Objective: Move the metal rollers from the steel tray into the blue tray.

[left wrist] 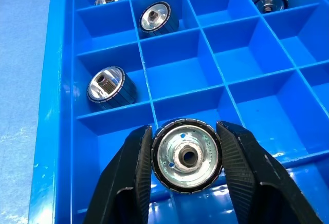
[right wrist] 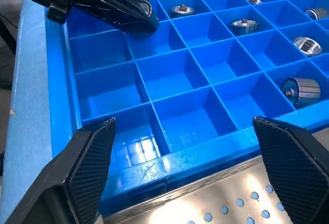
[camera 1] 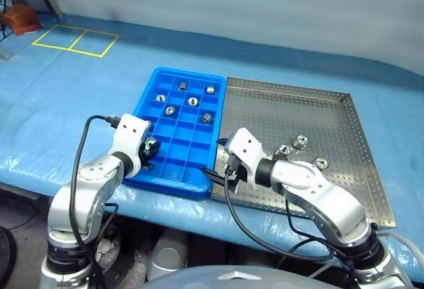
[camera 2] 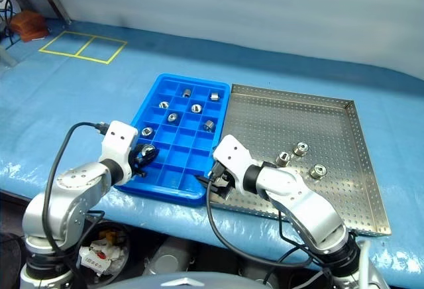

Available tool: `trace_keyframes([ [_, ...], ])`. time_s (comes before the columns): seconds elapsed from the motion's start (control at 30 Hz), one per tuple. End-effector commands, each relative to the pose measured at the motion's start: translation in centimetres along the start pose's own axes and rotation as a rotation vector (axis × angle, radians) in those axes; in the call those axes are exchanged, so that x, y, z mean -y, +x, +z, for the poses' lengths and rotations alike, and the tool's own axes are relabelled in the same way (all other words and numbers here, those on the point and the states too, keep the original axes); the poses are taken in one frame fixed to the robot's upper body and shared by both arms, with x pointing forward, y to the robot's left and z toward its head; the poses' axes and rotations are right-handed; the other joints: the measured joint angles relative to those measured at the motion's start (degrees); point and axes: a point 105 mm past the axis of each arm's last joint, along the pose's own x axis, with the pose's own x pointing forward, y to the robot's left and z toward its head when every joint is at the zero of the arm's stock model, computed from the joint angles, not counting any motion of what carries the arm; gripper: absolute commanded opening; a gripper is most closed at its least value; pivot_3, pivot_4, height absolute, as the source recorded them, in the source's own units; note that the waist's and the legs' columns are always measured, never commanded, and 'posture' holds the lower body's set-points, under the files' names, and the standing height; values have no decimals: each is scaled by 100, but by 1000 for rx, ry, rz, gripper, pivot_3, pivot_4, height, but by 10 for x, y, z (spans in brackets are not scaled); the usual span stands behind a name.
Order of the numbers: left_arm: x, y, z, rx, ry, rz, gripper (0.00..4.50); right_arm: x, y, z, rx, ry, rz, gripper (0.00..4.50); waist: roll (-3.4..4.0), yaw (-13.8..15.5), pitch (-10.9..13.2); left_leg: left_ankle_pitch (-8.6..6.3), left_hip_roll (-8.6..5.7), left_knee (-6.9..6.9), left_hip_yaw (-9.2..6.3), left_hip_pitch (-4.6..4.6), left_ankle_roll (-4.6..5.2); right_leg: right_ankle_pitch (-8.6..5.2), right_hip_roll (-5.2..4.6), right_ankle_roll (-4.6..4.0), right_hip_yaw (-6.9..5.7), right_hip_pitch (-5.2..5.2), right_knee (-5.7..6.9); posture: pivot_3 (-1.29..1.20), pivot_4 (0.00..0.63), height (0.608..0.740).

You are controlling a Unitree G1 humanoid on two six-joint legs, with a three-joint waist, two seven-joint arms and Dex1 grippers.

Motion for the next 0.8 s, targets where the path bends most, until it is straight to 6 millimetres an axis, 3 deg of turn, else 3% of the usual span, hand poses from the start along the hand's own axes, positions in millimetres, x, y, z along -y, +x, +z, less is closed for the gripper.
trace_keyframes([
  [0.03,2,7,17,63,22,-16,1674,-1,-7,11,46,-21,-27,4500,0,-21,0,0,0,1,0,0,-1,0,0,0,-1,0,0,315,150,740],
  [0.17,9,13,20,60,32,-60,1674,-1,-10,9,40,-11,-48,4500,0,-97,0,0,-2,-1,1,-6,-1,2,-2,-3,0,-1,-5,276,150,740],
  [0.43,3,14,1,-51,-31,-33,1674,-1,-15,7,35,9,-86,4500,1,-312,-1,1,-3,-5,-9,-4,-1,-2,-3,-3,-8,2,-4,251,150,740],
  [0.47,0,13,0,-55,-32,-23,2392,-1,-15,6,35,12,-90,4500,1,-340,0,1,-2,-5,-8,1,-2,-3,-4,-3,-8,7,-4,251,150,740],
  [0.67,-4,7,2,-46,-36,-21,4273,0,-16,4,33,23,-99,4500,1,-488,0,3,-1,-6,-8,2,-4,-2,-4,-3,-7,6,-4,259,150,740],
  [0.7,-3,6,5,-33,-35,-29,4478,-1,-16,4,33,23,-98,4500,1,-501,0,3,-1,-8,-8,2,-5,-2,-3,-3,-7,5,-4,268,150,740],
  [0.8,6,1,35,112,-52,-103,4478,1,-16,6,38,20,-104,4500,0,-521,1,3,-1,-11,-12,-2,-5,-2,-3,-5,-8,1,-4,257,150,740],
])
